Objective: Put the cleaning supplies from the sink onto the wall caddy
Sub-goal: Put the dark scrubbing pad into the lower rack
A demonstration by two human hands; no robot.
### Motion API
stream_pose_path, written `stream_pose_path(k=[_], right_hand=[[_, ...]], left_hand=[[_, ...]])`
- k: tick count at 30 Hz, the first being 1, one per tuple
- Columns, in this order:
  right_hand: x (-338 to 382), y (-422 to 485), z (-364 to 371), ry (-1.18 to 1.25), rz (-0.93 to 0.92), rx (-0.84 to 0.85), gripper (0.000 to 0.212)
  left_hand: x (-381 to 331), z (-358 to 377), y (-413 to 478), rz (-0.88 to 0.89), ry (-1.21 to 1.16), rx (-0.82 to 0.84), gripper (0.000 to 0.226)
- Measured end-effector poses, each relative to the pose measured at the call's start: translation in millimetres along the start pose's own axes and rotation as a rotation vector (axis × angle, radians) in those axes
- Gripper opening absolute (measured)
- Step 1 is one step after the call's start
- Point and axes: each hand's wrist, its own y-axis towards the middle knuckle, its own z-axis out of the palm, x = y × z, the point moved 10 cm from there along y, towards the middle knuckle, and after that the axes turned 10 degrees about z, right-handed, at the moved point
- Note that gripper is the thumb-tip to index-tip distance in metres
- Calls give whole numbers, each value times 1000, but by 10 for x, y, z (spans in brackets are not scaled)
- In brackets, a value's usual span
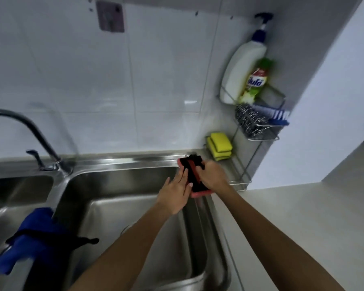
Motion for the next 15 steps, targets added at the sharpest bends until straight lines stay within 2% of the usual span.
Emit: stream_pose_path(k=[6, 11, 15], right_hand=[[-604, 265, -606, 46, 166, -127, 40], [-1215, 436, -645, 198, 294, -87, 42], [-1423, 581, -563, 208, 330, -36, 41]], left_hand=[[-757, -7, 425, 99, -107, -1, 57], [-993, 238, 696, 103, -165, 52, 58], [-1055, 380, 835, 114, -152, 115, 56]])
